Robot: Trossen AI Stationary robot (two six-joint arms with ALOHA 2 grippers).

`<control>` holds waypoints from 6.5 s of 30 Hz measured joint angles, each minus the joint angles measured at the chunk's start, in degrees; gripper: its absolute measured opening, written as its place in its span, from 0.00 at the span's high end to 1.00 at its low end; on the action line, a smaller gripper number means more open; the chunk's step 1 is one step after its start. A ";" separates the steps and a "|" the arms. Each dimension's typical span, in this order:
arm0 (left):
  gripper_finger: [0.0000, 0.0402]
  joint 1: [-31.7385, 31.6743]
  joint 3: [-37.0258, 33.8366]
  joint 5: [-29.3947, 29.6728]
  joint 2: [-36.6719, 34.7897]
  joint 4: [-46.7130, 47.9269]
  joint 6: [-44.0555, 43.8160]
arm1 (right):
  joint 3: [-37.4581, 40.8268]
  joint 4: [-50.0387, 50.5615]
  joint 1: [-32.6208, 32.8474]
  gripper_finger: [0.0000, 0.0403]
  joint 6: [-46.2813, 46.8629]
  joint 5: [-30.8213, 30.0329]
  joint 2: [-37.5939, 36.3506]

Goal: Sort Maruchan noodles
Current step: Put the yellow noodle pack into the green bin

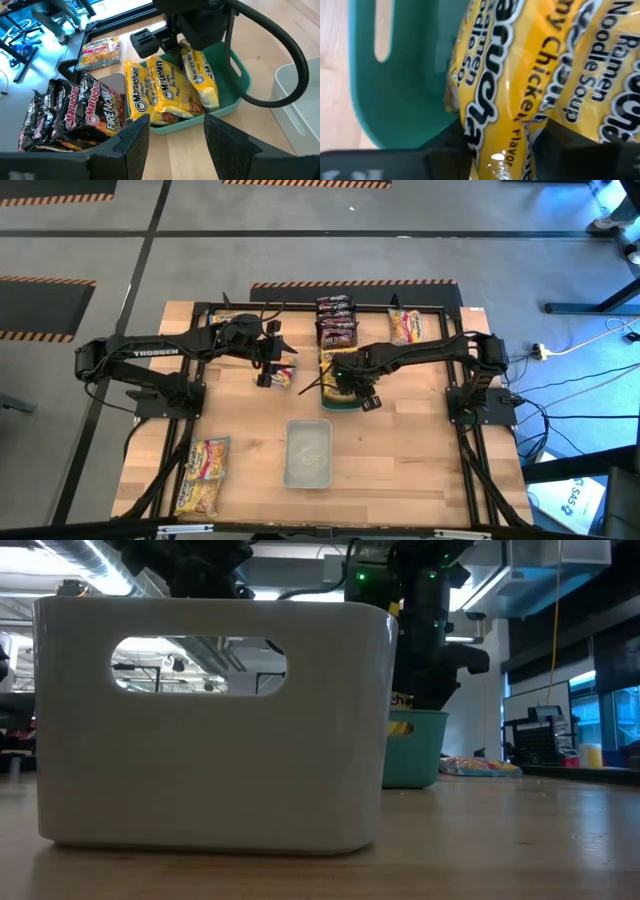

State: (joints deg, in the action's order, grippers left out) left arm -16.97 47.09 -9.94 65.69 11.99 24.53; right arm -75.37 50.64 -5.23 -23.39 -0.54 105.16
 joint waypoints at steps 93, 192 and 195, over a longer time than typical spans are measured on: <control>0.56 80.49 -1.75 9.13 4.07 18.15 -126.51 | 23.78 -28.15 30.36 0.30 50.56 -36.38 -23.34; 0.56 77.22 9.64 12.82 31.46 29.01 -94.97 | 23.78 -48.36 30.34 0.30 46.94 -28.47 -17.42; 0.56 76.16 9.57 18.56 31.70 28.11 -86.02 | 23.78 -52.95 30.34 0.30 48.68 -25.03 -17.42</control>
State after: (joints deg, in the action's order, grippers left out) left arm 59.19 56.66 8.62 97.39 40.10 -61.48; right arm -51.59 -2.31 25.10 25.29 -25.58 87.74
